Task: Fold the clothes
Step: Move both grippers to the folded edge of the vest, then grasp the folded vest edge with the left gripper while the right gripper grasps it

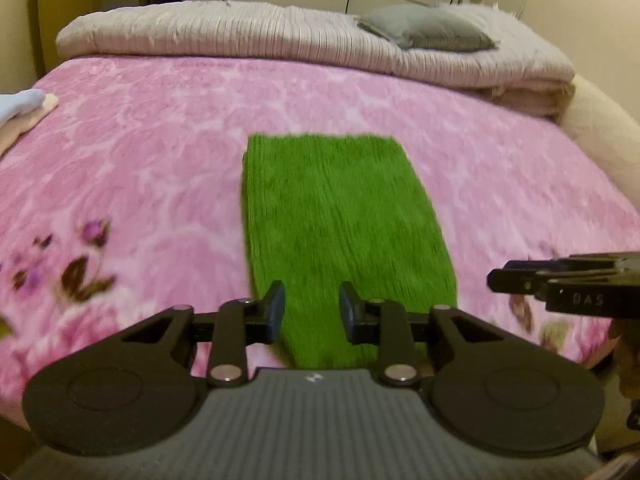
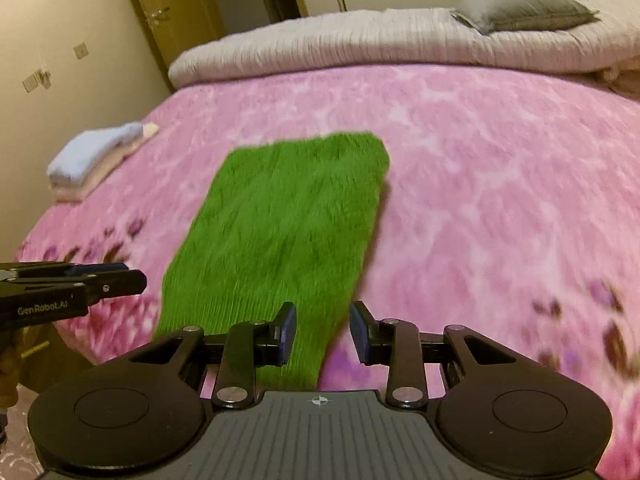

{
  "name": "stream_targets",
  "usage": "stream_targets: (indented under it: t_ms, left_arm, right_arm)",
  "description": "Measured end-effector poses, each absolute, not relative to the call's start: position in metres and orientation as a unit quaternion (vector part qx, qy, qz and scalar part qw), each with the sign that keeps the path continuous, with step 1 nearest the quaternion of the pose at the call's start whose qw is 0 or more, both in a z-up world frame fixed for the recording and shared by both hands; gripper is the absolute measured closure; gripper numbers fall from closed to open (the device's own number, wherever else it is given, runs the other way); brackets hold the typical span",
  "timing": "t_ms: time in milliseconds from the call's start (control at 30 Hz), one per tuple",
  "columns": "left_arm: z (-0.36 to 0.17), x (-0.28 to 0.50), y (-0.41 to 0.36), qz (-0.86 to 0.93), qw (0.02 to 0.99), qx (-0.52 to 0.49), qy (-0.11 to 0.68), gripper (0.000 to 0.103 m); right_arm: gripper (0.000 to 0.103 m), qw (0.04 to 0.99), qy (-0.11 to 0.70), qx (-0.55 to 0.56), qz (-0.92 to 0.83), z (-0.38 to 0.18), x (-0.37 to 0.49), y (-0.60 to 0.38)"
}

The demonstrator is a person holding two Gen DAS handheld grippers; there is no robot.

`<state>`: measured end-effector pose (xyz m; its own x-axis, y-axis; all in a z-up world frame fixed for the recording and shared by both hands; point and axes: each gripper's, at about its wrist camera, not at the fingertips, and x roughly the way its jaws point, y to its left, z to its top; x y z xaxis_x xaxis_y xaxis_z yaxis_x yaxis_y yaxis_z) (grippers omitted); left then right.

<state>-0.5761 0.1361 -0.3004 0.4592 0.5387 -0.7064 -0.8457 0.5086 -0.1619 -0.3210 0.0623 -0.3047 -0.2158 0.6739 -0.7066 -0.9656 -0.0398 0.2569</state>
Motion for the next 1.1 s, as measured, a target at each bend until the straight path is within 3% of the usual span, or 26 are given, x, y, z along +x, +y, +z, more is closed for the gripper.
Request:
stream_targets:
  t_ms: [267, 500, 667, 833, 1100]
  left_arm:
    - [-0.333, -0.547, 0.201, 0.419, 0.816, -0.25, 0.31, 0.087]
    - [-0.369, -0.528, 0.241, 0.422, 0.808, -0.243, 0.333, 0.085]
    - [-0.345, -0.543, 0.258, 0.423, 0.819, -0.253, 0.293, 0.091]
    - [-0.344, -0.534, 0.291, 0.418, 0.835, -0.228, 0.277, 0.091]
    - [-0.377, -0.519, 0.333, 0.409, 0.826, -0.25, 0.297, 0.098]
  right_arm:
    - [0.07, 0.594, 0.332, -0.196, 0.706, -0.317, -0.32, 0.142]
    - [0.07, 0.582, 0.316, -0.211, 0.719, -0.365, -0.326, 0.175]
    - [0.07, 0.556, 0.335, -0.209, 0.731, -0.344, -0.313, 0.185]
    - [0.07, 0.591, 0.301, -0.171, 0.728, -0.327, -0.287, 0.208]
    - [0.07, 0.589, 0.344, -0.174, 0.71, -0.382, -0.269, 0.257]
